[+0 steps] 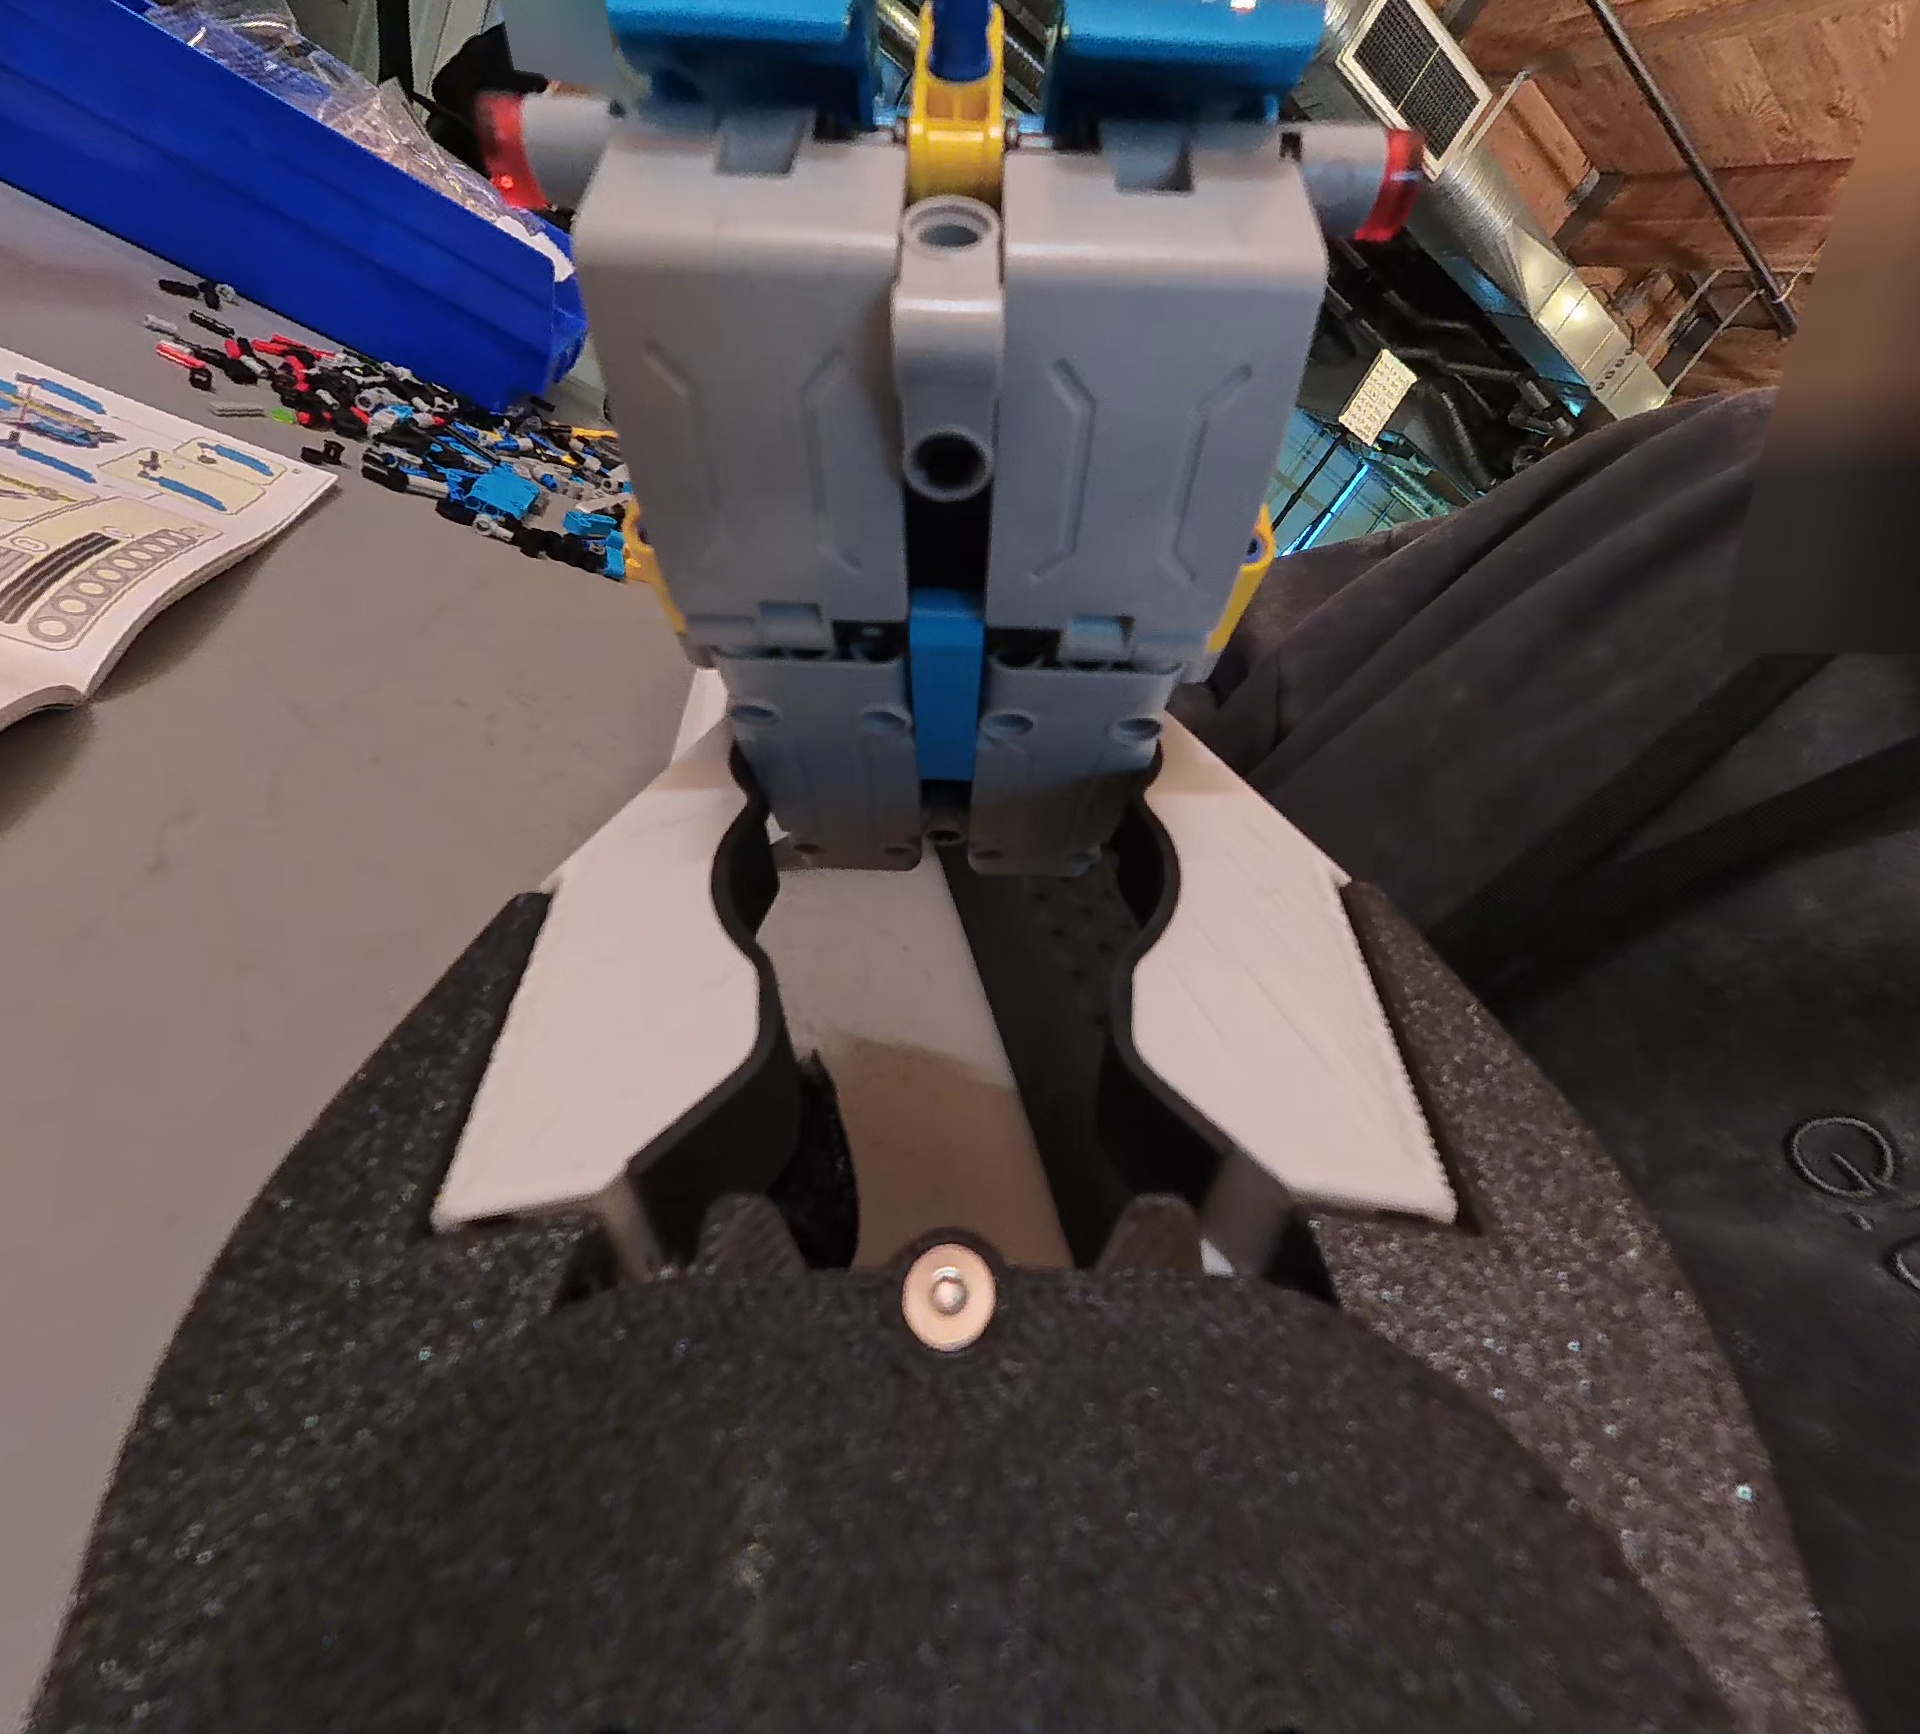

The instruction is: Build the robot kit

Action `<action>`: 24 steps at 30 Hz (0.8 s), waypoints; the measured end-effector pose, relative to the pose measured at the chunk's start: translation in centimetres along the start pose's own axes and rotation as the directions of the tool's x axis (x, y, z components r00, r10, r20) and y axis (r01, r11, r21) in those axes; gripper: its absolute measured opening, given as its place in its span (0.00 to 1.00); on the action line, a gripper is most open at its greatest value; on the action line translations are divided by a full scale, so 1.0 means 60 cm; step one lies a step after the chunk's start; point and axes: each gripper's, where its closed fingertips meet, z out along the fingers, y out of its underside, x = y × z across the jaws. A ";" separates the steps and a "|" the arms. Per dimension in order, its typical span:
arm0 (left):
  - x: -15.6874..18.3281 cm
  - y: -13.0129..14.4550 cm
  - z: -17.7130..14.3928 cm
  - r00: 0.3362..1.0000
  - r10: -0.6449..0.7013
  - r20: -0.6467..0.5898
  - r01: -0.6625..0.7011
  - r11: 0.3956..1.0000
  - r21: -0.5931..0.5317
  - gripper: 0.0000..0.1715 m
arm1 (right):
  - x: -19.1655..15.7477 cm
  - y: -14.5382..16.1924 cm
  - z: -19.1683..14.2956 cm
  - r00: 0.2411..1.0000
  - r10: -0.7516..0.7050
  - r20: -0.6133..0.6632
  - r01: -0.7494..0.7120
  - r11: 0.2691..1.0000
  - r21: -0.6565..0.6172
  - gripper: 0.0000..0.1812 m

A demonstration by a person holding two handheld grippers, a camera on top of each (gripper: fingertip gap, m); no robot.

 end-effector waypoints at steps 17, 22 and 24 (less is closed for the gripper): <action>-0.012 0.028 0.014 0.992 0.085 0.092 -0.075 0.991 -0.111 0.38 | -0.082 -0.167 -0.052 0.993 -0.017 0.117 0.004 0.994 0.112 0.12; -0.011 0.028 0.014 0.992 0.088 0.091 -0.078 0.991 -0.109 0.38 | -0.065 -0.157 -0.057 0.995 -0.014 0.103 0.008 0.998 0.058 0.08; -0.010 0.027 0.014 0.992 0.086 0.089 -0.077 0.991 -0.107 0.38 | -0.058 -0.124 -0.044 0.995 -0.023 0.093 0.025 0.999 -0.023 0.08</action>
